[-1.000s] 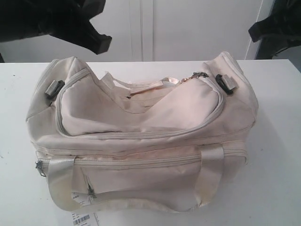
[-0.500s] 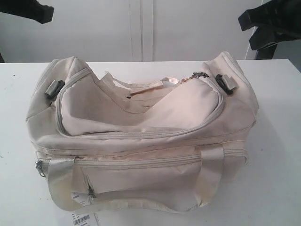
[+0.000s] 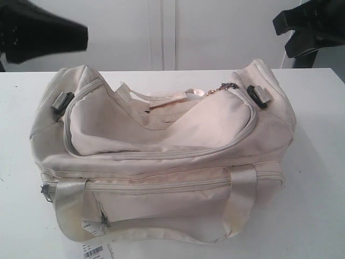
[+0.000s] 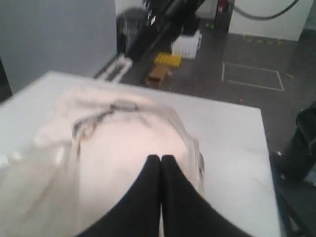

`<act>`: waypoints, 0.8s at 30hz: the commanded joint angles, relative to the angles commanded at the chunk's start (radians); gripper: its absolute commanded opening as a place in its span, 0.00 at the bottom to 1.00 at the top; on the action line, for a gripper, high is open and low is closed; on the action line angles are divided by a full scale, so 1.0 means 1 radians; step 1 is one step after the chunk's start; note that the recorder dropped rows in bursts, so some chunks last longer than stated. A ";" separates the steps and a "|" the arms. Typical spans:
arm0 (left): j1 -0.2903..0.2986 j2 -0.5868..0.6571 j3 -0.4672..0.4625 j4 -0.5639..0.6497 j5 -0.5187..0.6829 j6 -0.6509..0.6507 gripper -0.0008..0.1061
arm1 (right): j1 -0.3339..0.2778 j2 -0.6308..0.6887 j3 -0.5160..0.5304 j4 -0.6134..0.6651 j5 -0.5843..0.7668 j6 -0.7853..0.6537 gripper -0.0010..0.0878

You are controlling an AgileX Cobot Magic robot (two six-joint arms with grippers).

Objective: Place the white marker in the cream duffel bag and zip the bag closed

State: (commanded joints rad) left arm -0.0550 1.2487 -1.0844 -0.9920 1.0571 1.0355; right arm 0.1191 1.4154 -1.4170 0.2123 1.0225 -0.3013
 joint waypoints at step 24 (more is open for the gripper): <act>-0.069 -0.293 0.027 0.852 -0.303 -0.831 0.01 | -0.060 -0.227 0.231 -0.339 -0.090 0.262 0.01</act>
State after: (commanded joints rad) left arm -0.1243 0.9561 -1.0577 -0.1397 0.7539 0.2048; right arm 0.0588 1.1887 -1.1859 -0.1262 0.9321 -0.0391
